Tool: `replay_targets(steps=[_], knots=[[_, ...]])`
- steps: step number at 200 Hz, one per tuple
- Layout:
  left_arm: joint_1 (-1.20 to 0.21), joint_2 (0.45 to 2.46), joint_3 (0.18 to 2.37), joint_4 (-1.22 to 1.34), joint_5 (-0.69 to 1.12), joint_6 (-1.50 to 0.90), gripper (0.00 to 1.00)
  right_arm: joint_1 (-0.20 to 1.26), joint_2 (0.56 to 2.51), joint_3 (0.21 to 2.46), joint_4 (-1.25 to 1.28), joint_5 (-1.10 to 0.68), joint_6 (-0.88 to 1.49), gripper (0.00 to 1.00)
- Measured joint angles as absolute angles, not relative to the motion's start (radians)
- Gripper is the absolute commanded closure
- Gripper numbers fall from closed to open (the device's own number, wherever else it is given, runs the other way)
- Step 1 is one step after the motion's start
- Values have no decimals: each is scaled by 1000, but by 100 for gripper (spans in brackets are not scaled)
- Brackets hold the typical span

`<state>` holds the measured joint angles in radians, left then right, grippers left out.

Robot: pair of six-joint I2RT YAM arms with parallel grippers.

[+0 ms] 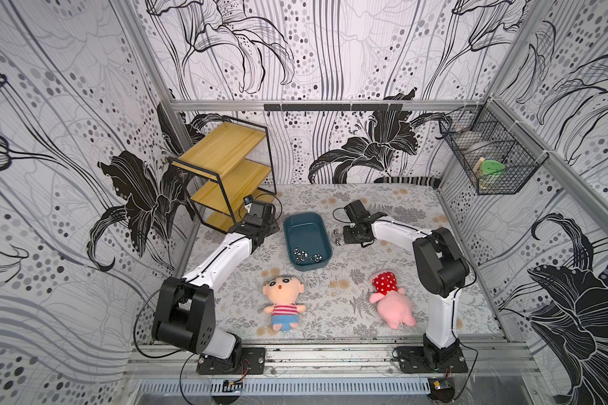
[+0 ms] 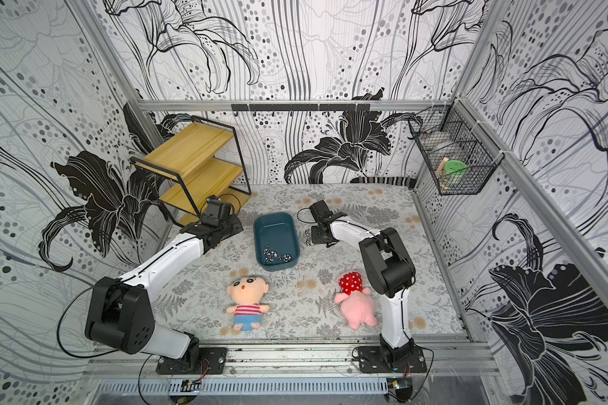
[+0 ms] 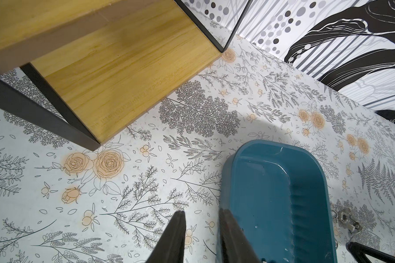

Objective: Take out the wing nut from the storage box
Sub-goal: Place the wing nut at the center of the board.

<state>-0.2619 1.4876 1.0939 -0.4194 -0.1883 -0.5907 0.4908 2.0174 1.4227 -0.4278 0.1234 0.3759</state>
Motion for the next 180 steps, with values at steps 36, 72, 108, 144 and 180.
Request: replay_targets(steps=[36,72,108,144,180], knots=[[-262,1488,1094,-419,-191,-591,68,489,2035,1420,-424,120,376,95],[-262,1488,1094,-419,-192,-591,68,489,2046,1420,-421,115,376,94],[-262,1488,1093,-419,-192,-591,68,489,2049,1420,-421,113,375,77],[-262,1488,1093,-419,-192,-591,68,489,2056,1419,-421,113,377,71],[-262,1488,1093,-419,-192,-591,68,489,2056,1420,-427,118,376,70]])
